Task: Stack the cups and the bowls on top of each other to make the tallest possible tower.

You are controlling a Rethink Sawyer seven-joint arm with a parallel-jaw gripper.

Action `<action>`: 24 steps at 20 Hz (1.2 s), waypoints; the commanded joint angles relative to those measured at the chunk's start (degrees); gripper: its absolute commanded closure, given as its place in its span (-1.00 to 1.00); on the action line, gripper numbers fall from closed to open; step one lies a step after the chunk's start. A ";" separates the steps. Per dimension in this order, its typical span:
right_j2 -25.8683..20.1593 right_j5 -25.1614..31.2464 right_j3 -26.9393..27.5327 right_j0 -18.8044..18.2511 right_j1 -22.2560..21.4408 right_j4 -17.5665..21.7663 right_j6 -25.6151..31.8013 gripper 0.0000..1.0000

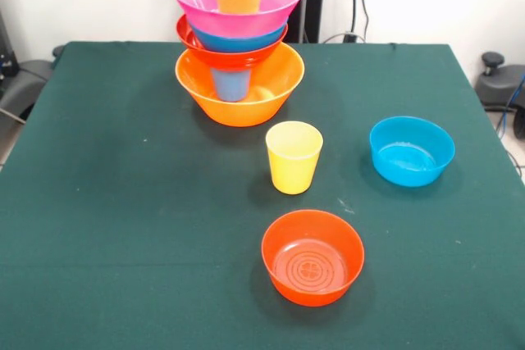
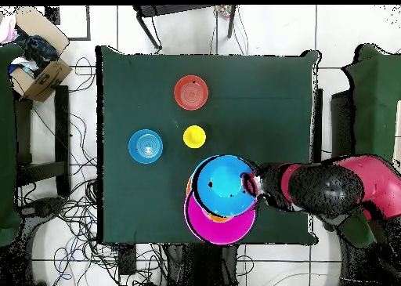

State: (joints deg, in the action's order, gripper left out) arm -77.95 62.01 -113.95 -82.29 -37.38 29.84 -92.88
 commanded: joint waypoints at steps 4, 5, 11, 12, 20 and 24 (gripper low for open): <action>1.19 5.64 -2.94 1.36 1.95 2.95 18.12 1.00; 1.20 5.42 -3.06 1.47 2.04 3.01 17.98 1.00; 1.90 4.29 -3.43 2.12 2.72 3.86 17.47 1.00; 2.01 3.99 -3.56 2.13 2.86 4.03 17.33 1.00; 2.20 3.86 -3.93 2.34 3.30 4.60 16.68 1.00; 2.44 4.22 -3.78 2.31 3.71 4.84 16.79 1.00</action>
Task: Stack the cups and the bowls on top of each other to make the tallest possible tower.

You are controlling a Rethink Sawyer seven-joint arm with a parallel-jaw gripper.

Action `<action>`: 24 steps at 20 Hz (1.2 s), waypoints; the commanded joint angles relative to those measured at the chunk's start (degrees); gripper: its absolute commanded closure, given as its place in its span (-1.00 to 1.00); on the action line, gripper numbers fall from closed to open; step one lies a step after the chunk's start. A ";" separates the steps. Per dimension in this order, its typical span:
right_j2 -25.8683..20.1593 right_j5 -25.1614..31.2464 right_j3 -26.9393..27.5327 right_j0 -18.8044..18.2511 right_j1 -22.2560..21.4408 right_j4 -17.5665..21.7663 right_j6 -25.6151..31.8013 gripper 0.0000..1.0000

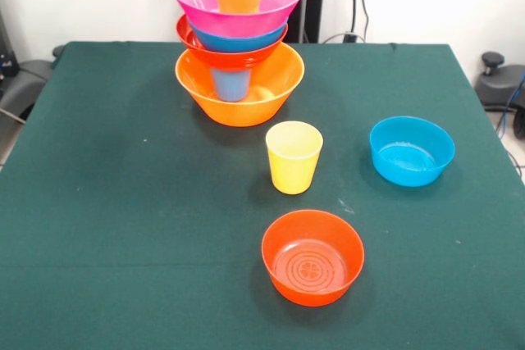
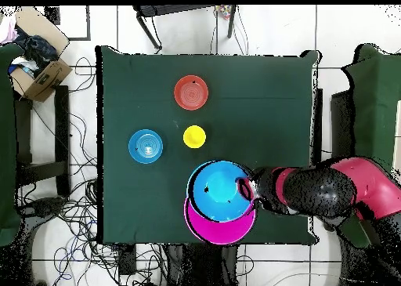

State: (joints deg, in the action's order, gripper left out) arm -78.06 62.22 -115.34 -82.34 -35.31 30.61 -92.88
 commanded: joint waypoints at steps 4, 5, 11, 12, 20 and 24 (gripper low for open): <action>2.51 4.57 -2.49 2.06 1.67 4.17 16.90 1.00; 2.49 4.59 -2.46 2.03 1.73 4.28 17.01 1.00; 2.76 5.60 -2.52 1.76 1.65 4.41 17.52 1.00; 2.82 5.64 -2.58 1.69 1.67 4.41 17.50 1.00; 3.01 7.12 -2.51 1.85 1.32 3.88 17.38 1.00; 3.19 7.48 -2.55 1.83 1.35 3.87 17.29 1.00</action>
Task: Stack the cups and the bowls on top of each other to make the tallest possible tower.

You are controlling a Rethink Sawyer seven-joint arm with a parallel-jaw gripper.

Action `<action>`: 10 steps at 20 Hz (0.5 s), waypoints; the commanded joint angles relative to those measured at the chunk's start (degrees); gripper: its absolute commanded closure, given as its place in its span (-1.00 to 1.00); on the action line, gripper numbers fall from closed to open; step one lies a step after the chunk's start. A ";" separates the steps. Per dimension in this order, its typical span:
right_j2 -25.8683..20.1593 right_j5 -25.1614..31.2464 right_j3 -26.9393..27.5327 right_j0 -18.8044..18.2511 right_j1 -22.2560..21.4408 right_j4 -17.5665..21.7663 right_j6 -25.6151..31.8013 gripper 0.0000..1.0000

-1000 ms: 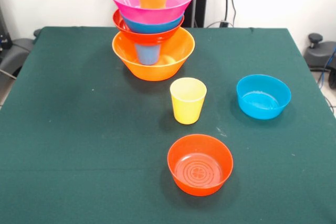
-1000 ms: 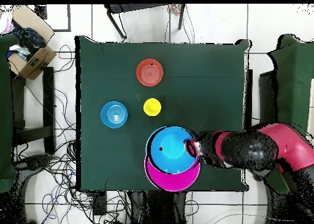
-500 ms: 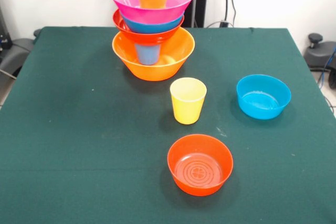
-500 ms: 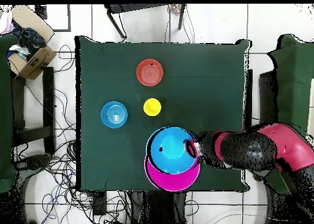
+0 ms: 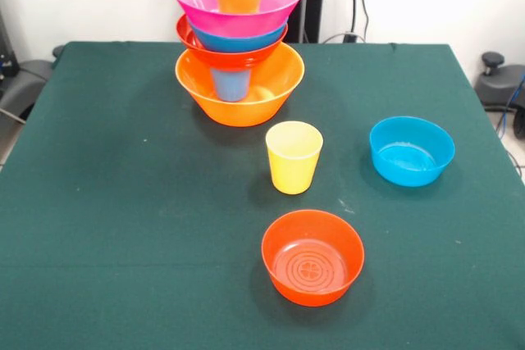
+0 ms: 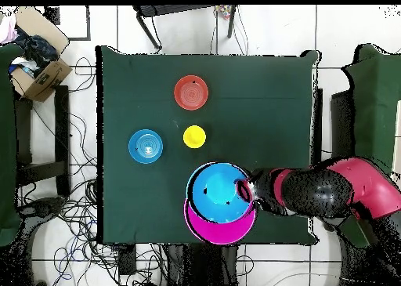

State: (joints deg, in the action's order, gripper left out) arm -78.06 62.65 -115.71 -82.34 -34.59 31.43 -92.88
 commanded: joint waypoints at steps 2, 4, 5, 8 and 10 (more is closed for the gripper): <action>3.13 7.04 -2.37 1.64 0.46 3.22 17.22 1.00; 3.12 7.00 -2.51 1.51 0.43 3.36 17.14 1.00; 3.14 6.89 -2.58 1.45 0.47 3.47 17.11 1.00; 3.26 6.69 -2.91 1.09 0.67 3.82 17.34 1.00; 3.48 6.42 -3.06 0.93 0.86 4.17 17.48 1.00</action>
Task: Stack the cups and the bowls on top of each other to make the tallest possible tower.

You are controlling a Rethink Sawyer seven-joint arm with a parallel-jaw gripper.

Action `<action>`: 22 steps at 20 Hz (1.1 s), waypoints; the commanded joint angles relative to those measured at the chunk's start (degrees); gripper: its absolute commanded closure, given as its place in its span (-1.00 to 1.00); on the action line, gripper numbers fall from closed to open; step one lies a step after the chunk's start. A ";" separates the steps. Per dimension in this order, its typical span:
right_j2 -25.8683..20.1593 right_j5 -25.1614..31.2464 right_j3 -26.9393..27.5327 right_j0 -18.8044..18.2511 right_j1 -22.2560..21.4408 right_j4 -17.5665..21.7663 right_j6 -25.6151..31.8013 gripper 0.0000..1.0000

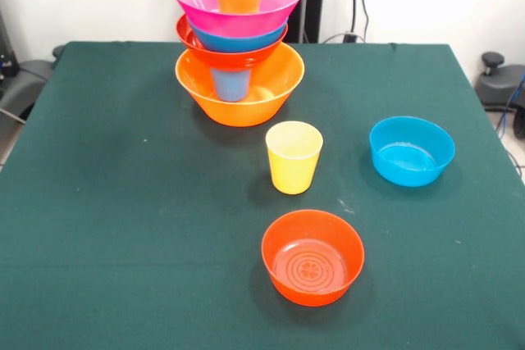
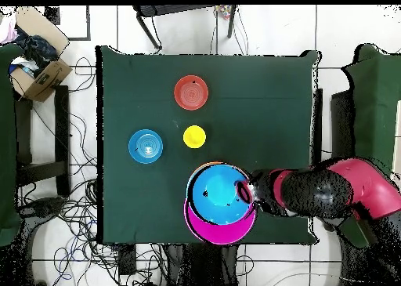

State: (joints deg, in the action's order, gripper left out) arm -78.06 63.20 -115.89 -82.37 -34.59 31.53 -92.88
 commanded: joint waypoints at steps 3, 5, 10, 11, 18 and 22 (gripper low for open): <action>3.88 5.40 -3.14 0.68 1.27 4.74 17.74 1.00; 4.16 5.19 -3.20 0.64 1.48 5.10 17.76 1.00; 4.20 6.14 -2.72 1.11 1.38 4.71 17.68 1.00; 4.09 6.40 -2.55 1.23 1.30 4.54 17.72 1.00; 4.20 7.06 -2.54 1.23 1.22 4.38 17.81 1.00; 4.29 7.31 -2.55 1.39 1.14 4.12 17.40 1.00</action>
State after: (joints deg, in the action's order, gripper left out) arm -78.02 63.26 -116.20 -83.01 -34.59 32.23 -92.88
